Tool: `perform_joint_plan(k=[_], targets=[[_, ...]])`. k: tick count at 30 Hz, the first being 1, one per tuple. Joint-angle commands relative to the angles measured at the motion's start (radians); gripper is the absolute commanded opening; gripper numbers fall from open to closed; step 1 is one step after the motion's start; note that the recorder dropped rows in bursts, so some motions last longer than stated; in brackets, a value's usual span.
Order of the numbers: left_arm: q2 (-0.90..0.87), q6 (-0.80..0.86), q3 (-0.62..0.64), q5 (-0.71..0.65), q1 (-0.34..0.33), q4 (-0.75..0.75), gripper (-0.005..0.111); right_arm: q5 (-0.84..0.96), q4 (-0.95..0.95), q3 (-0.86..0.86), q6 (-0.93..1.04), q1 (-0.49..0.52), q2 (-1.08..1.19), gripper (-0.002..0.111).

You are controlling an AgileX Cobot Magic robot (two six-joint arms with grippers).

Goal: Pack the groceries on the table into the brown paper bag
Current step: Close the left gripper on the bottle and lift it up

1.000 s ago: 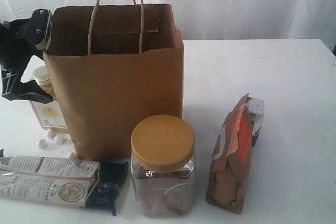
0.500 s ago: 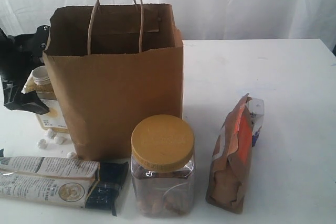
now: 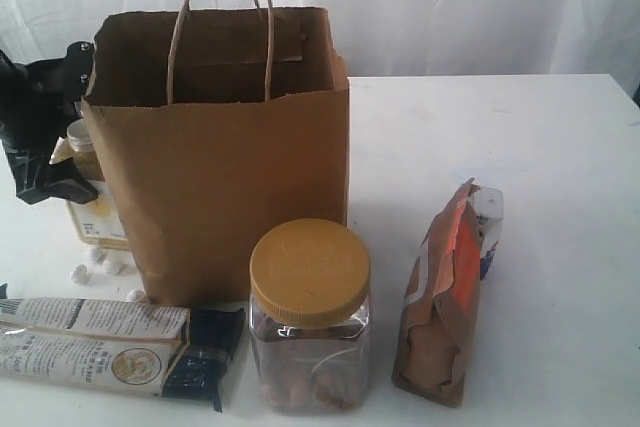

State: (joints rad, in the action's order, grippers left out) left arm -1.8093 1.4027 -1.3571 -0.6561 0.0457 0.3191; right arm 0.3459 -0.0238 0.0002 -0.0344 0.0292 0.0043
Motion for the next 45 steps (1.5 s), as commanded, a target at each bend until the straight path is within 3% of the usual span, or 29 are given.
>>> perform_joint_plan(k=[1,2,3,4,8,21,35,41,45], targets=[[0.004,-0.021,0.002,-0.033,-0.005,0.007,0.035,-0.004,-0.005,0.0,0.012,0.008,-0.004,0.0],[0.004,-0.026,0.002,-0.037,-0.005,0.001,0.026,-0.004,-0.005,0.0,0.012,0.008,-0.004,0.0],[0.006,-0.094,0.002,-0.055,-0.005,-0.057,0.002,-0.004,-0.005,0.0,0.012,0.008,-0.004,0.0],[0.006,-0.137,0.002,-0.061,-0.005,-0.098,0.0,-0.004,-0.005,0.0,0.009,0.008,-0.004,0.0],[0.006,-0.526,0.0,-0.093,-0.005,-0.302,0.0,-0.004,-0.005,0.0,-0.008,0.008,-0.004,0.0],[0.1,-1.053,0.0,-0.115,-0.003,-0.382,0.0,-0.004,-0.005,0.0,-0.008,0.008,-0.004,0.0],[0.152,-1.118,0.0,-0.168,-0.003,-0.384,0.0,-0.004,-0.005,0.0,-0.008,0.008,-0.004,0.0],[0.319,-1.147,0.0,-0.135,-0.003,-0.397,0.0,-0.004,-0.005,0.0,-0.008,0.008,-0.004,0.0],[0.439,-1.134,-0.035,-0.042,-0.003,-0.433,0.0,-0.004,-0.005,0.0,-0.008,0.008,-0.004,0.0]])
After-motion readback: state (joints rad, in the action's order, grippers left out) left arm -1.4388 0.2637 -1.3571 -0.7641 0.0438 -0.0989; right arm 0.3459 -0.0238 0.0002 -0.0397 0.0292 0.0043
